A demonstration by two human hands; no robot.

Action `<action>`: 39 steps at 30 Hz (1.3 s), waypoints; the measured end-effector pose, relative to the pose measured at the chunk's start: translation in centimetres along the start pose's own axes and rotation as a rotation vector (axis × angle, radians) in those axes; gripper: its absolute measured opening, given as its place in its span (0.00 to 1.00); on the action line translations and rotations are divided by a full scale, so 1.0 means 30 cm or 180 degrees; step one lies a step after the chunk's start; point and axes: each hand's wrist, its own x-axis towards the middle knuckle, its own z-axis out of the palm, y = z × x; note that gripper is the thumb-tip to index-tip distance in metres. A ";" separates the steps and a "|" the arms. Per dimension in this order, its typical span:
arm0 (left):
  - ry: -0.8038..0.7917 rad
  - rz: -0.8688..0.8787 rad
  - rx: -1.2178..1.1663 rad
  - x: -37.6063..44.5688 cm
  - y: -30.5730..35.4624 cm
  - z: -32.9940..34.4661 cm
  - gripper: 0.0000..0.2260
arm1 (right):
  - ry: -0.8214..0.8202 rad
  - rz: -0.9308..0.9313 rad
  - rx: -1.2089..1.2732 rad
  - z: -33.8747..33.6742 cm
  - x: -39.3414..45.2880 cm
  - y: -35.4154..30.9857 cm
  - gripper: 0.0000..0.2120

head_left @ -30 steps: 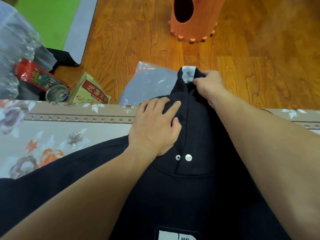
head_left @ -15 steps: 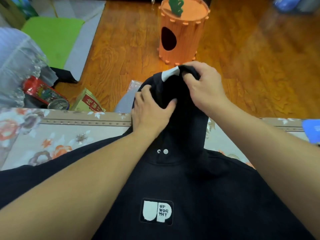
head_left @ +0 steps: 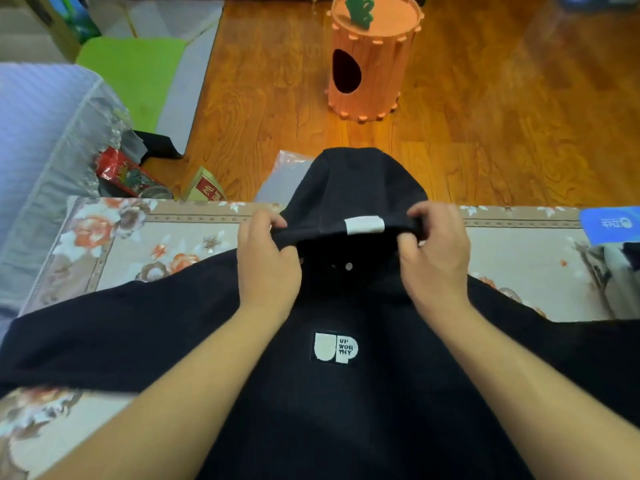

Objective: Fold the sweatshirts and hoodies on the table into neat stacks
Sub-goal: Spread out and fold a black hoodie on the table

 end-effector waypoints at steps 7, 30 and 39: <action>-0.1267 -0.0616 0.0916 -0.343 -0.237 -0.112 0.24 | -0.1218 0.0965 -0.0582 -0.138 -0.430 0.161 0.20; -0.1287 0.1005 0.0647 0.268 -0.047 0.014 0.14 | -0.1454 0.0594 0.0392 -0.048 0.199 0.140 0.06; -0.0806 0.0772 0.2381 0.352 -0.071 0.039 0.25 | -0.0455 0.0845 -0.1021 0.078 0.258 0.214 0.19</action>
